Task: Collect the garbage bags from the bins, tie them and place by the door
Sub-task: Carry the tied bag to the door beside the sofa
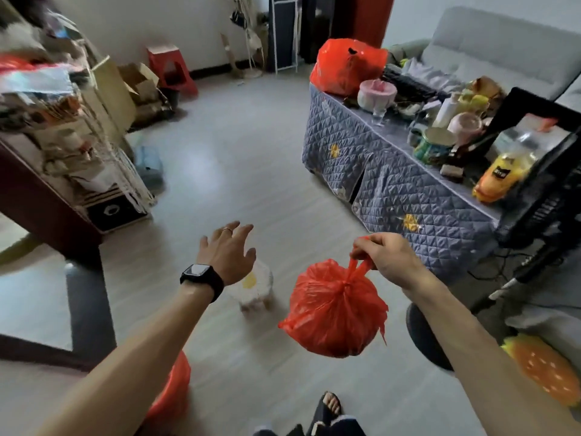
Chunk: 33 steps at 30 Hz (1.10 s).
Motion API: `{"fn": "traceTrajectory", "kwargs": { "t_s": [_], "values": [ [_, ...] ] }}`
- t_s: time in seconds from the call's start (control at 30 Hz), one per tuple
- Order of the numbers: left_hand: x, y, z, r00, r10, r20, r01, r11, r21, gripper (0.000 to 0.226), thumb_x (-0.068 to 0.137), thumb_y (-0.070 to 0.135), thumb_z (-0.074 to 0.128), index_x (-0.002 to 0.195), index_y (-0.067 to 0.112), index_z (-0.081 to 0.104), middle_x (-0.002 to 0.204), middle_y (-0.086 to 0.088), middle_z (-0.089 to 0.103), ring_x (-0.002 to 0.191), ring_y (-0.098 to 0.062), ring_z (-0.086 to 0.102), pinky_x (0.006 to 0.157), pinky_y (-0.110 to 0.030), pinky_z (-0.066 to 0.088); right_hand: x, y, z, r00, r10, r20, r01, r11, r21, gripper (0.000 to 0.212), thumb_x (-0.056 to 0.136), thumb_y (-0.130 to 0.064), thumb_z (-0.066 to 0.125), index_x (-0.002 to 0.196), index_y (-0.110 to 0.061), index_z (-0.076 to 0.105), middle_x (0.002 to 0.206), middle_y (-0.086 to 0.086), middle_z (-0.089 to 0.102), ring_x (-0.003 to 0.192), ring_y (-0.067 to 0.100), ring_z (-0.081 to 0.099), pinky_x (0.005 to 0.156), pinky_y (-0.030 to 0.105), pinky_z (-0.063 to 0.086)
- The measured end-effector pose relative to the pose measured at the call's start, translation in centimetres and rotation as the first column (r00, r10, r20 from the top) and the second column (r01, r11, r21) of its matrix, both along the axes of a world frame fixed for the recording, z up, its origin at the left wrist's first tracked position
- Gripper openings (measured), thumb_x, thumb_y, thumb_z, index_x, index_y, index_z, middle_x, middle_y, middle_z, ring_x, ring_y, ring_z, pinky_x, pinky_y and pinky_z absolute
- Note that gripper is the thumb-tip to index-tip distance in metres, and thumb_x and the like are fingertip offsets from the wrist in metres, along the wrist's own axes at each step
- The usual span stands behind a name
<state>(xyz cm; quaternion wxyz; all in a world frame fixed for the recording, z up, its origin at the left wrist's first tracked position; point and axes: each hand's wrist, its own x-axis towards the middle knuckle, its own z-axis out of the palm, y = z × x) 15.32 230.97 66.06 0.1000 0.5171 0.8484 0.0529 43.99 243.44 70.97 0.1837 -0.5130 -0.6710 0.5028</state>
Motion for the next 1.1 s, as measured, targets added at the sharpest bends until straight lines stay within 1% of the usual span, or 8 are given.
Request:
{"fn": "traceTrajectory", "kwargs": {
  "t_s": [0.07, 0.23, 0.4, 0.57, 0.7, 0.9, 1.03, 1.1],
  "values": [
    [-1.8, 5.2, 0.3, 0.996, 0.087, 0.018, -0.087, 0.996, -0.017, 0.060, 0.093, 0.047, 0.049, 0.149, 0.036, 0.030, 0.158, -0.002, 0.031, 0.143, -0.026, 0.030, 0.112, -0.048, 0.028, -2.3, 7.5, 0.4, 0.996, 0.085, 0.018, -0.084, 0.996, -0.013, 0.024, 0.093, -0.033, 0.062, 0.086, -0.014, 0.074, 0.079, -0.004, 0.078, 0.072, 0.004, 0.071, 0.073, 0.032, 0.054],
    [-5.6, 14.3, 0.8, 0.987, 0.158, 0.042, -0.156, 0.987, -0.041, 0.060, 0.093, 0.046, 0.049, 0.149, 0.034, 0.030, 0.158, -0.004, 0.031, 0.142, -0.028, 0.032, 0.113, -0.049, 0.029, -7.0, 19.7, 0.5, 0.987, 0.156, 0.043, -0.155, 0.988, -0.025, 0.023, 0.093, -0.033, 0.062, 0.083, -0.015, 0.074, 0.080, -0.004, 0.078, 0.082, 0.013, 0.073, 0.079, 0.036, 0.057],
    [-11.9, 25.7, 0.3, 0.980, 0.194, 0.036, -0.192, 0.980, -0.044, 0.060, 0.094, 0.045, 0.048, 0.150, 0.035, 0.029, 0.158, -0.004, 0.030, 0.142, -0.029, 0.033, 0.113, -0.052, 0.029, -14.3, 32.6, -0.5, 0.978, 0.198, 0.060, -0.199, 0.980, -0.001, 0.026, 0.092, -0.037, 0.062, 0.082, -0.017, 0.074, 0.078, -0.009, 0.078, 0.077, 0.007, 0.073, 0.071, 0.029, 0.053],
    [-20.9, 39.6, 0.1, 0.979, 0.200, 0.022, -0.200, 0.979, -0.027, 0.061, 0.094, 0.046, 0.047, 0.150, 0.035, 0.027, 0.159, -0.003, 0.029, 0.143, -0.027, 0.031, 0.112, -0.052, 0.029, -23.0, 46.1, -0.5, 0.979, 0.197, 0.058, -0.197, 0.980, 0.001, 0.029, 0.091, -0.034, 0.063, 0.073, -0.015, 0.074, 0.076, -0.006, 0.078, 0.052, -0.005, 0.062, 0.063, 0.030, 0.045],
    [-26.6, 49.3, 1.3, 0.981, 0.191, 0.026, -0.190, 0.982, -0.017, 0.061, 0.093, 0.047, 0.049, 0.150, 0.035, 0.029, 0.157, -0.003, 0.032, 0.141, -0.027, 0.034, 0.110, -0.049, 0.032, -29.0, 54.8, 1.2, 0.973, 0.225, 0.053, -0.224, 0.974, -0.025, 0.027, 0.091, -0.036, 0.063, 0.079, -0.014, 0.074, 0.081, -0.004, 0.079, 0.056, -0.005, 0.064, 0.061, 0.022, 0.042],
    [-36.4, 64.2, 1.3, 0.981, 0.191, 0.024, -0.191, 0.982, 0.001, 0.060, 0.093, 0.047, 0.049, 0.149, 0.037, 0.029, 0.158, -0.002, 0.031, 0.142, -0.027, 0.031, 0.111, -0.052, 0.029, -41.0, 69.6, 1.4, 0.971, 0.238, 0.012, -0.238, 0.971, -0.027, 0.032, 0.084, -0.043, 0.061, 0.078, -0.015, 0.074, 0.079, -0.008, 0.078, 0.064, -0.002, 0.070, 0.070, 0.027, 0.047],
    [-43.5, 73.8, 0.8, 0.982, 0.191, -0.005, -0.191, 0.982, -0.008, 0.060, 0.093, 0.048, 0.048, 0.149, 0.037, 0.028, 0.158, -0.002, 0.030, 0.143, -0.026, 0.030, 0.111, -0.052, 0.029, -49.8, 79.5, 0.4, 0.963, 0.268, -0.031, -0.269, 0.962, -0.043, 0.028, 0.086, -0.037, 0.062, 0.079, -0.012, 0.073, 0.078, -0.005, 0.078, 0.068, 0.003, 0.071, 0.076, 0.038, 0.055],
    [-47.7, 78.4, 1.1, 0.975, 0.223, -0.002, -0.223, 0.975, -0.012, 0.060, 0.093, 0.047, 0.048, 0.149, 0.037, 0.028, 0.158, -0.002, 0.030, 0.143, -0.026, 0.030, 0.111, -0.052, 0.029, -53.8, 84.5, 0.1, 0.963, 0.265, -0.048, -0.267, 0.962, -0.061, 0.025, 0.090, -0.033, 0.063, 0.081, -0.011, 0.072, 0.077, -0.004, 0.078, 0.066, 0.003, 0.071, 0.078, 0.038, 0.055]
  ]
}}
